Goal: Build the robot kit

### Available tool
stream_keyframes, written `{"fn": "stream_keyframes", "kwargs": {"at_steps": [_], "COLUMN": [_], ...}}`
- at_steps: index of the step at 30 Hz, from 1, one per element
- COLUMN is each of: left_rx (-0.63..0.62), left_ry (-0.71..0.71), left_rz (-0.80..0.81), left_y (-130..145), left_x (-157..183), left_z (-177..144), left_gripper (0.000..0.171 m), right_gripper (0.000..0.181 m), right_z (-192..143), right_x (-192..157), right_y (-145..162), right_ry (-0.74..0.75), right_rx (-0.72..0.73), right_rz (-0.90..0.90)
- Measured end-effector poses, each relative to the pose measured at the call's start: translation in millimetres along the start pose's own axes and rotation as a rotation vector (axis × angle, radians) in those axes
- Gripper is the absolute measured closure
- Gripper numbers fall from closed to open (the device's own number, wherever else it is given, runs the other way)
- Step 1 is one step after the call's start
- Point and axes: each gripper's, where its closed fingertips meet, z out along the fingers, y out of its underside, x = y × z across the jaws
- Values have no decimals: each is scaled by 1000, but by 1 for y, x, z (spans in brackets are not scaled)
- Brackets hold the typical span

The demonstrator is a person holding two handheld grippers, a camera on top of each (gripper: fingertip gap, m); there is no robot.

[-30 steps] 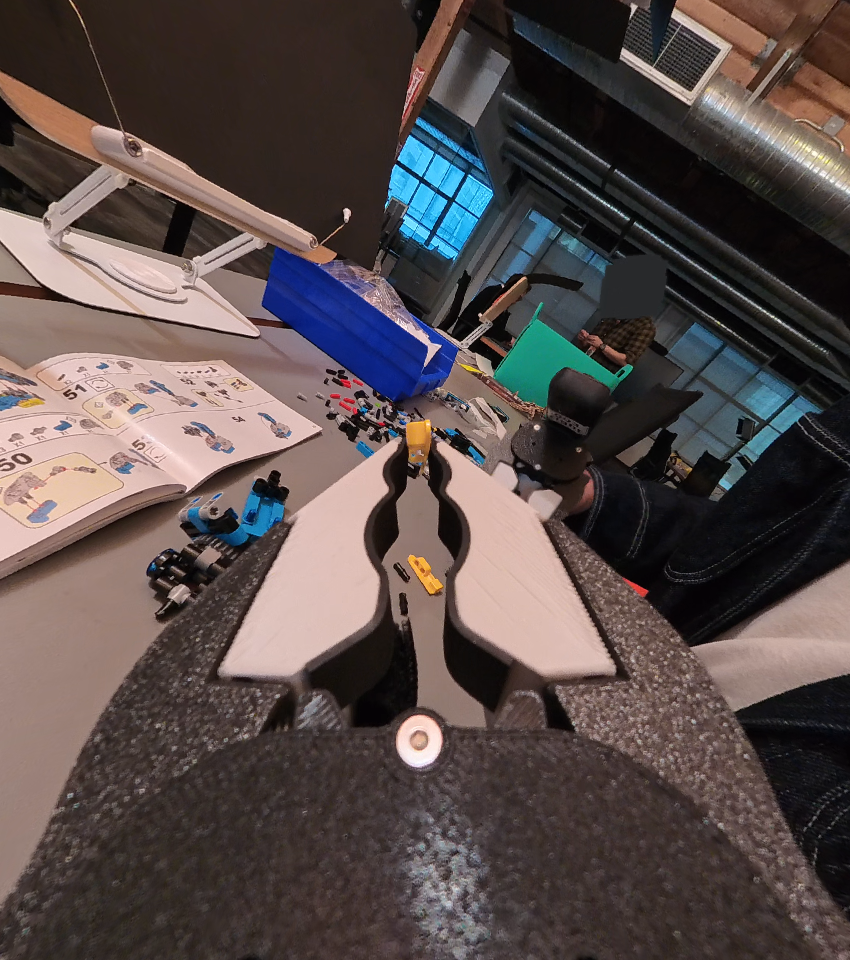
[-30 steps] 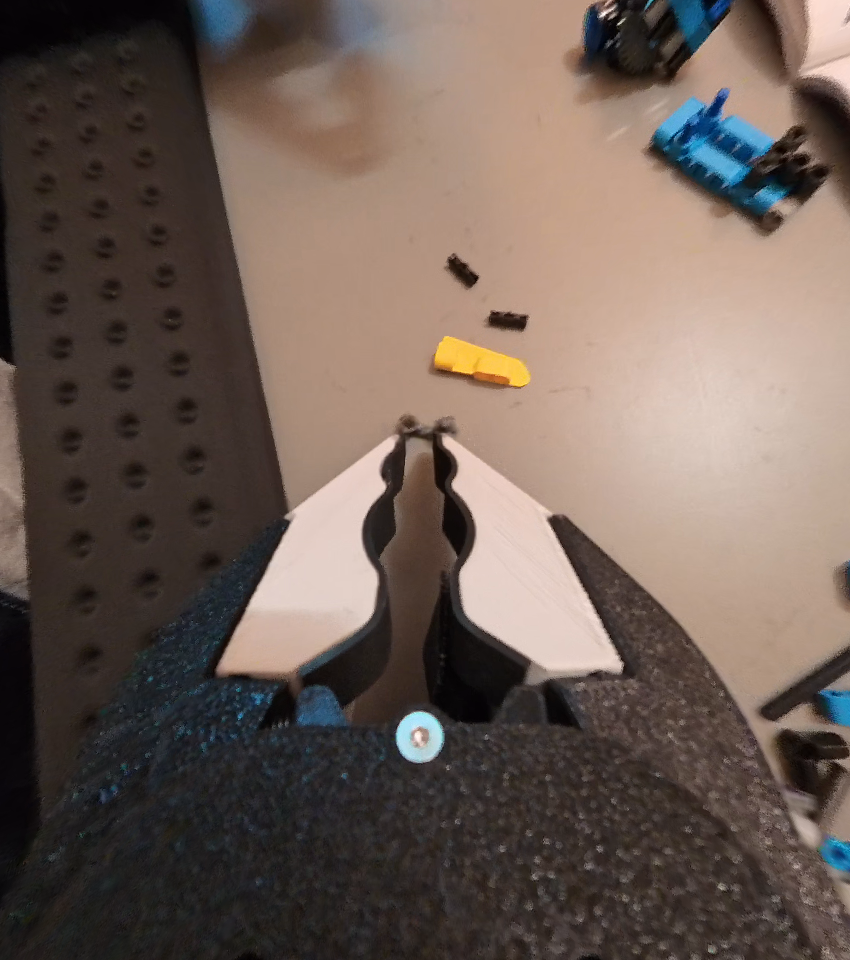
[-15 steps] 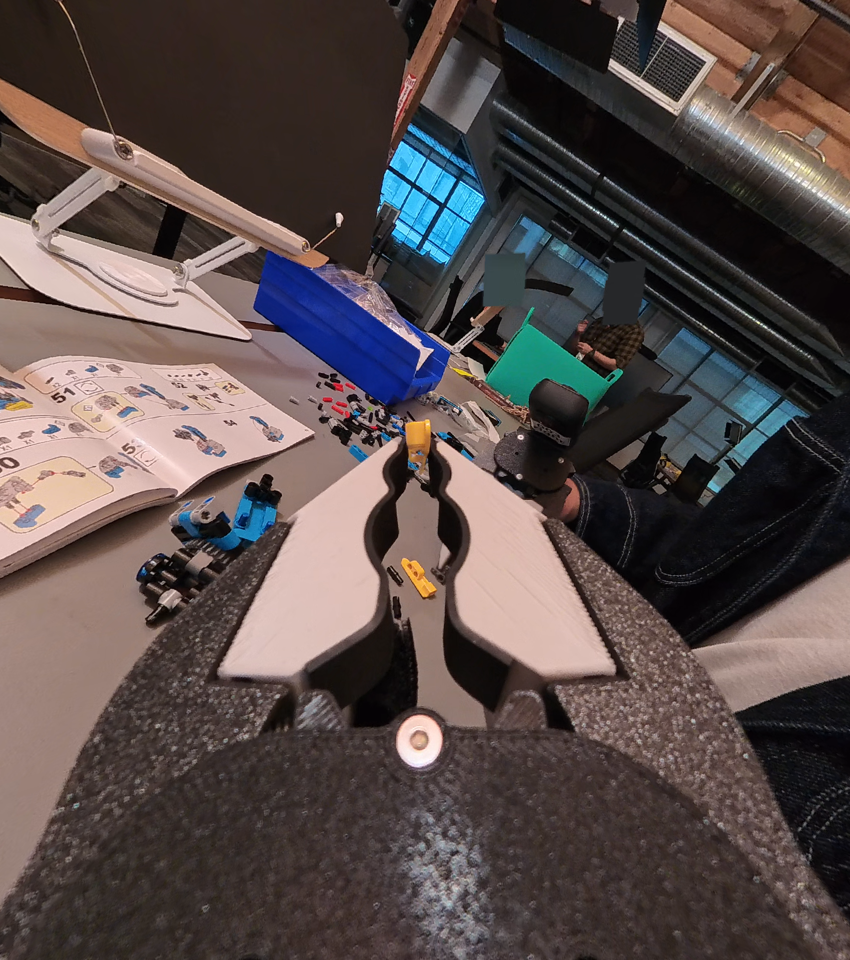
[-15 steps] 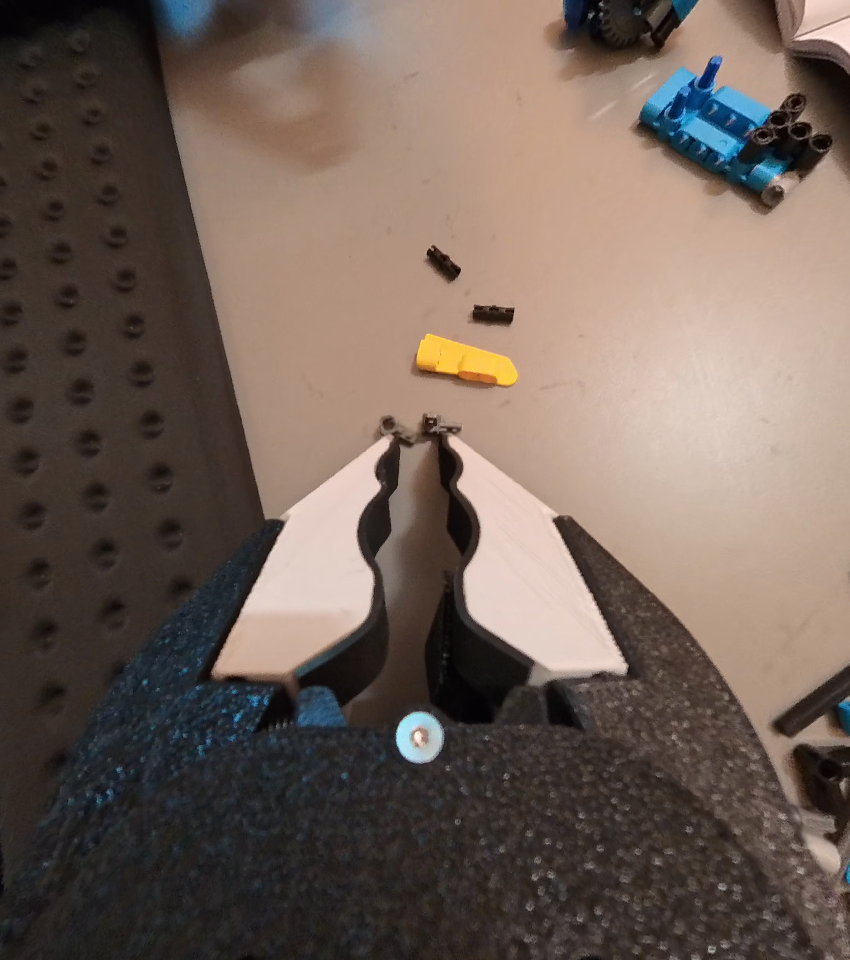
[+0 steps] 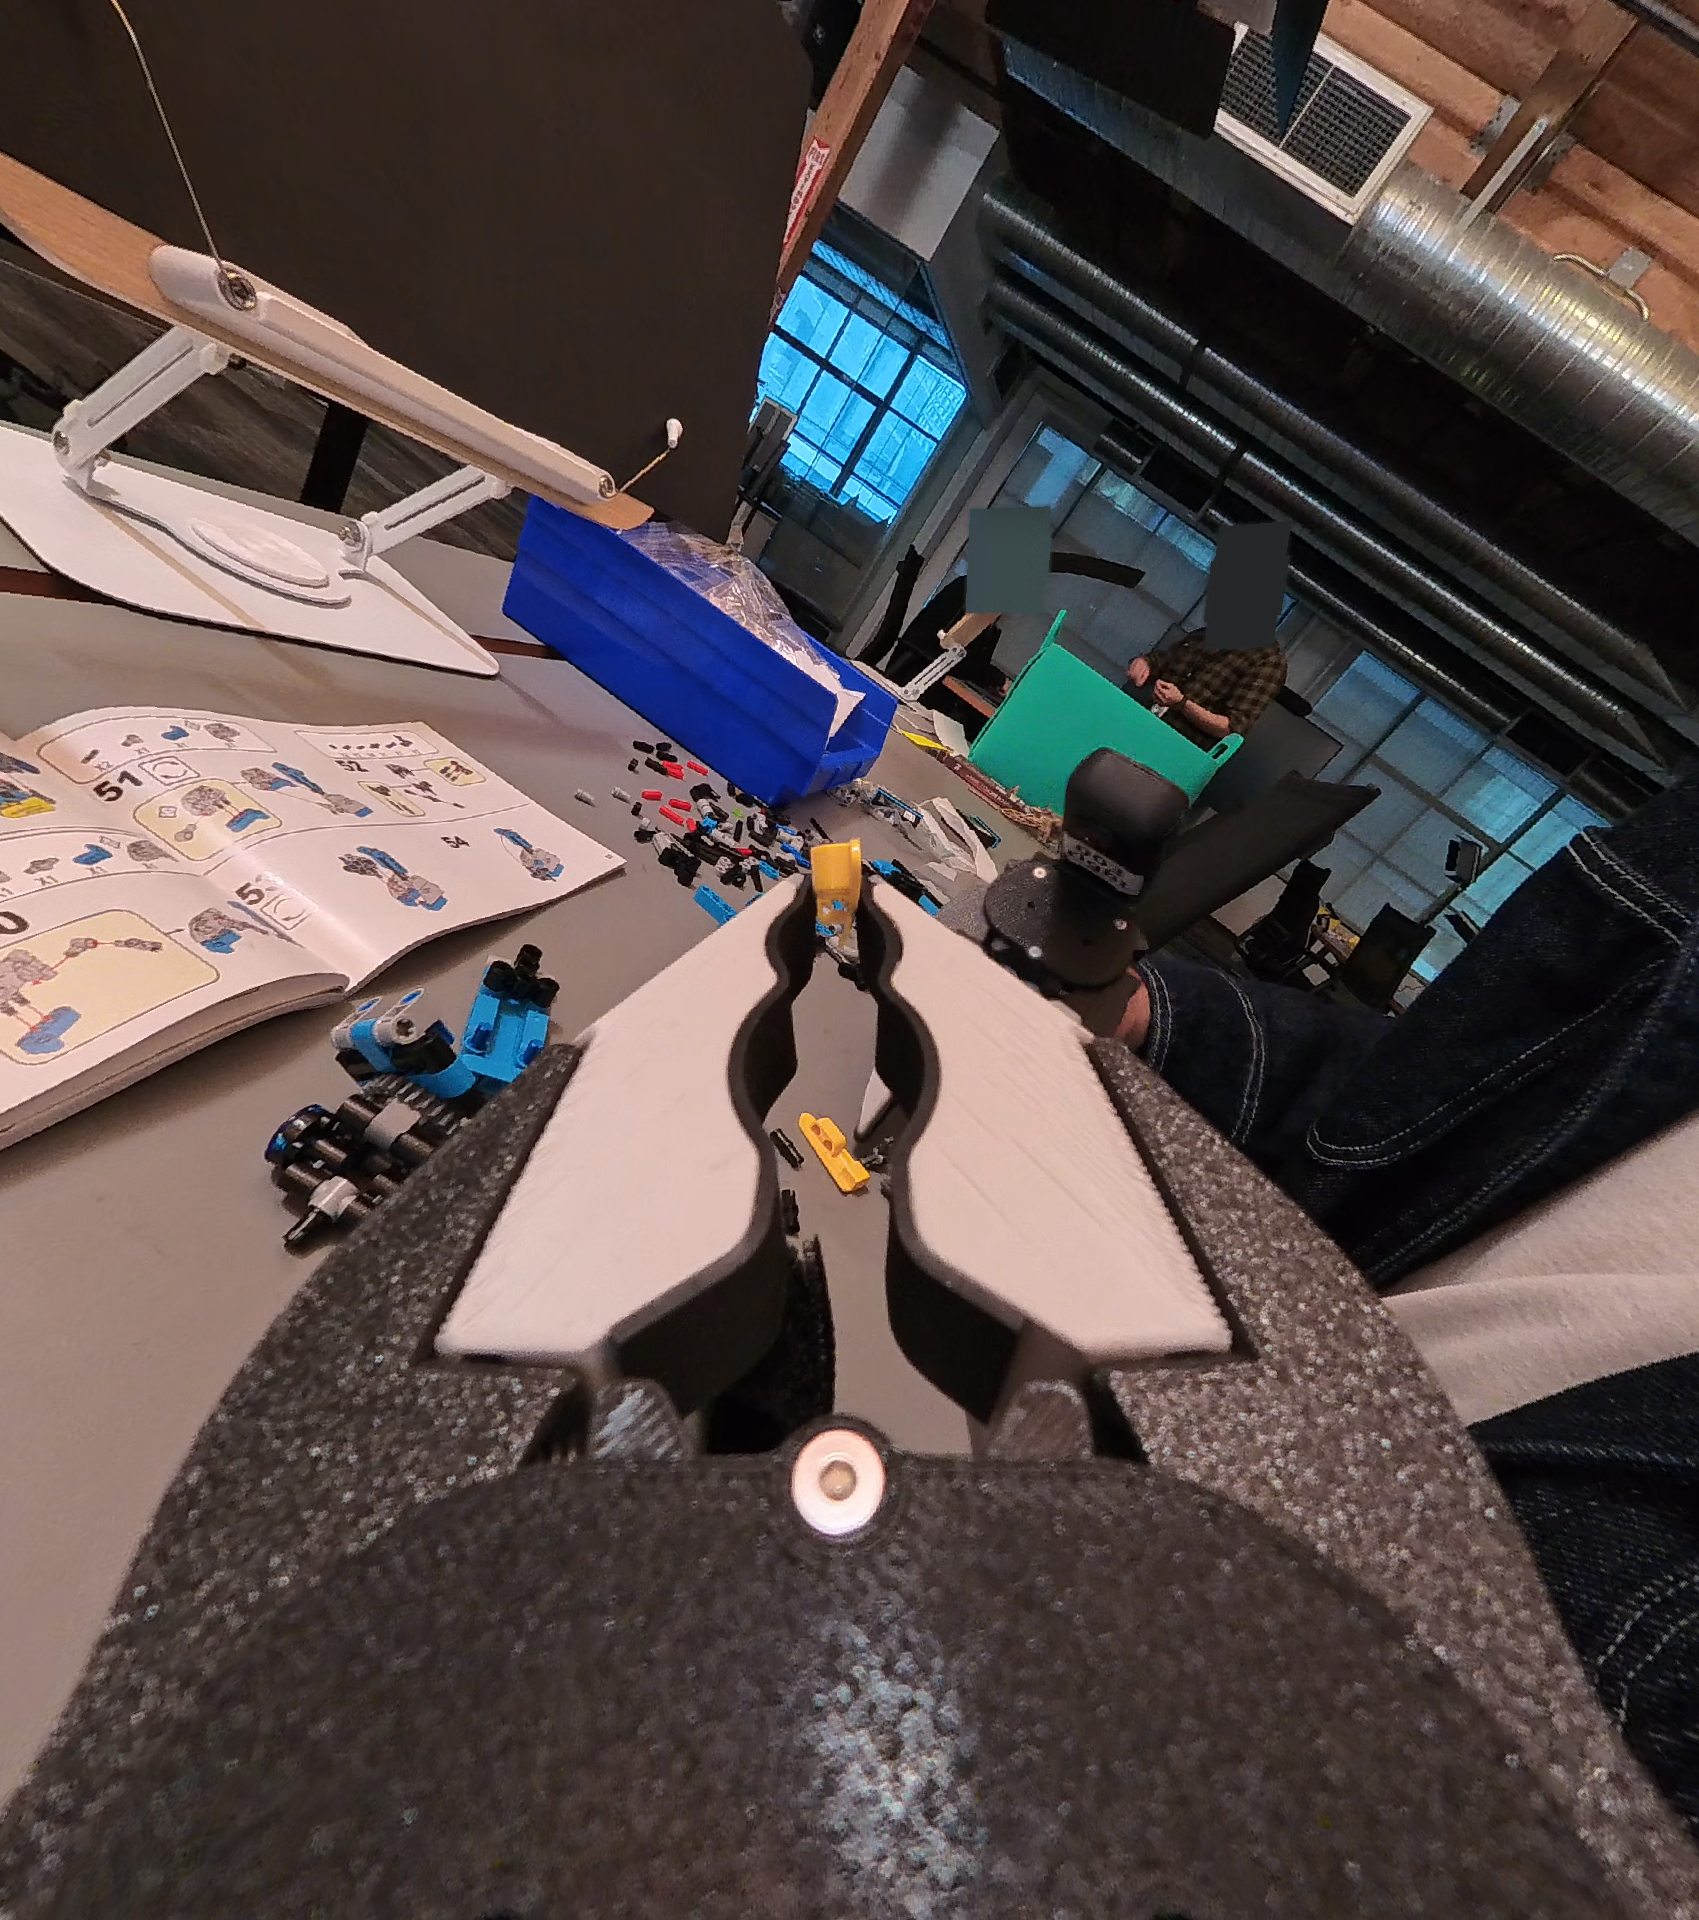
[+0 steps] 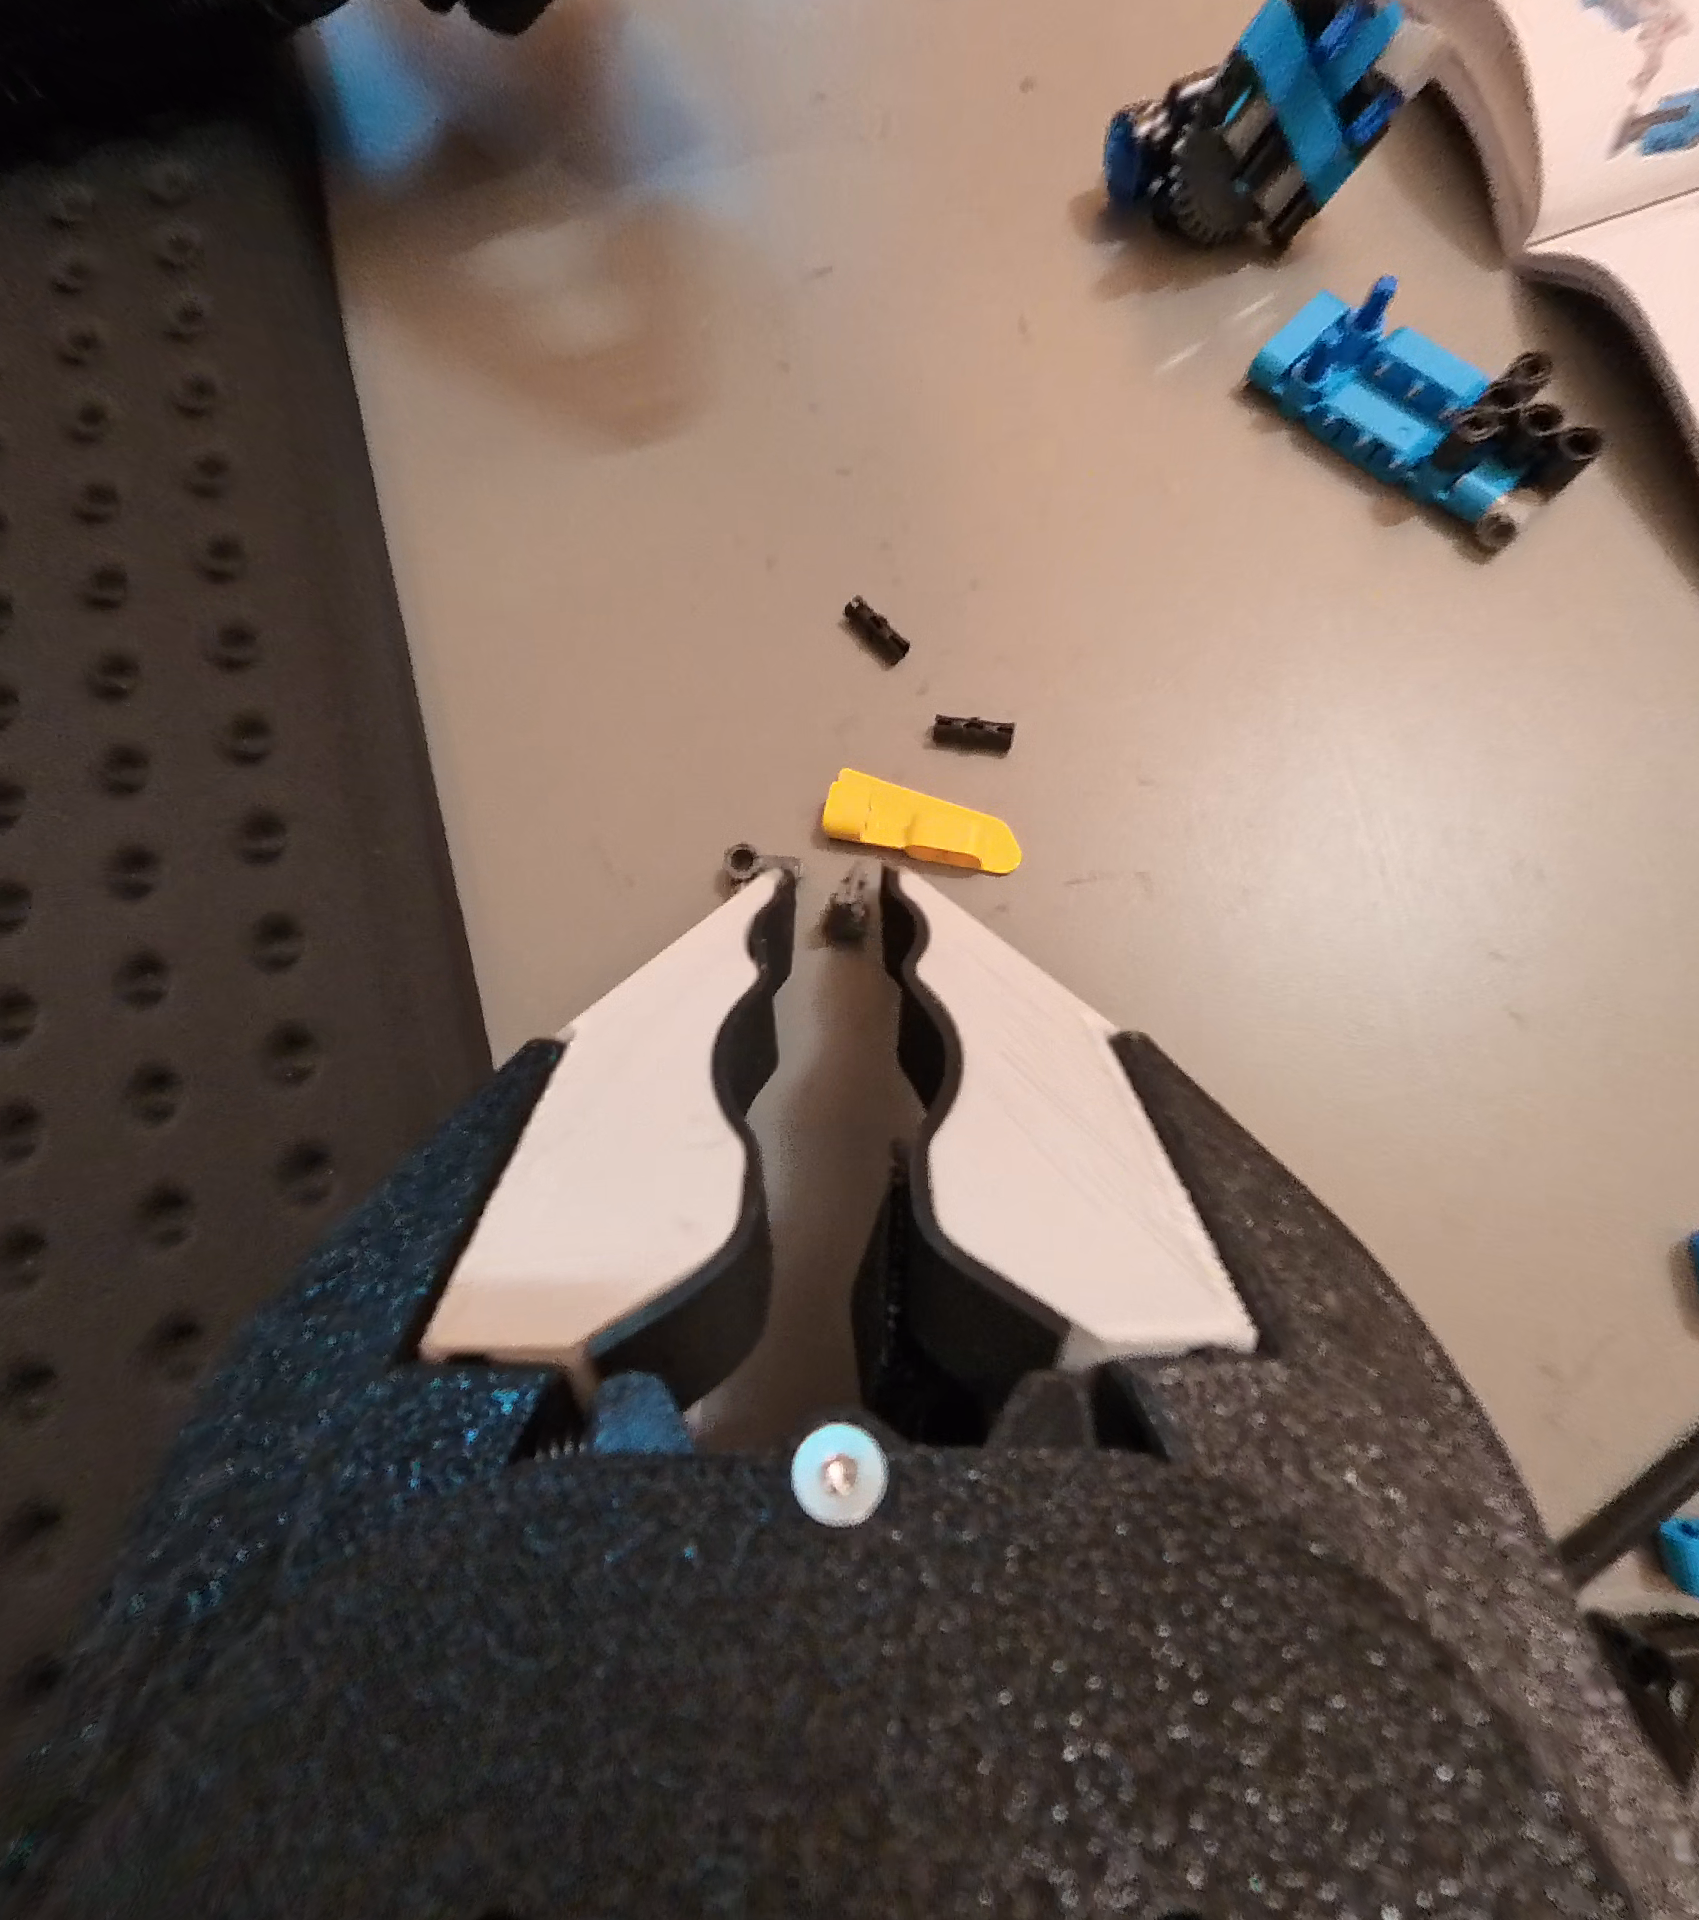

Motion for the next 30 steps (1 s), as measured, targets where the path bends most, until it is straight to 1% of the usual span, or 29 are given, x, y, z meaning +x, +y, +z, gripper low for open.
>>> {"fn": "stream_keyframes", "kwargs": {"at_steps": [2,7,10,13,17,20,23,27,30], "left_rx": [3,3,0,-5,-5,-10,-9,-13,-16], "left_ry": [1,-3,0,1,3,2,0,1,2], "left_rz": [-2,-1,-3,-1,-4,-1,0,-2,0], "left_y": [-1,0,1,2,2,3,3,3,4], "left_x": [0,-1,0,0,0,0,0,0,0], "left_z": [0,0,0,1,1,2,2,2,2], "left_gripper": [164,164,164,164,164,164,164,164,164], "right_gripper": [168,169,169,171,169,168,167,170,170], "right_z": [-4,-2,0,-1,-8,-15,-16,-15,-13], "right_x": [3,6,6,7,6,9,3,2,2], "right_y": [-1,5,7,7,2,6,19,20,16], "right_ry": [41,128,138,125,130,142,107,148,157], "right_rx": [21,-2,-2,5,44,21,-54,-75,-60], "right_rz": [7,23,29,76,61,69,89,46,46]}}
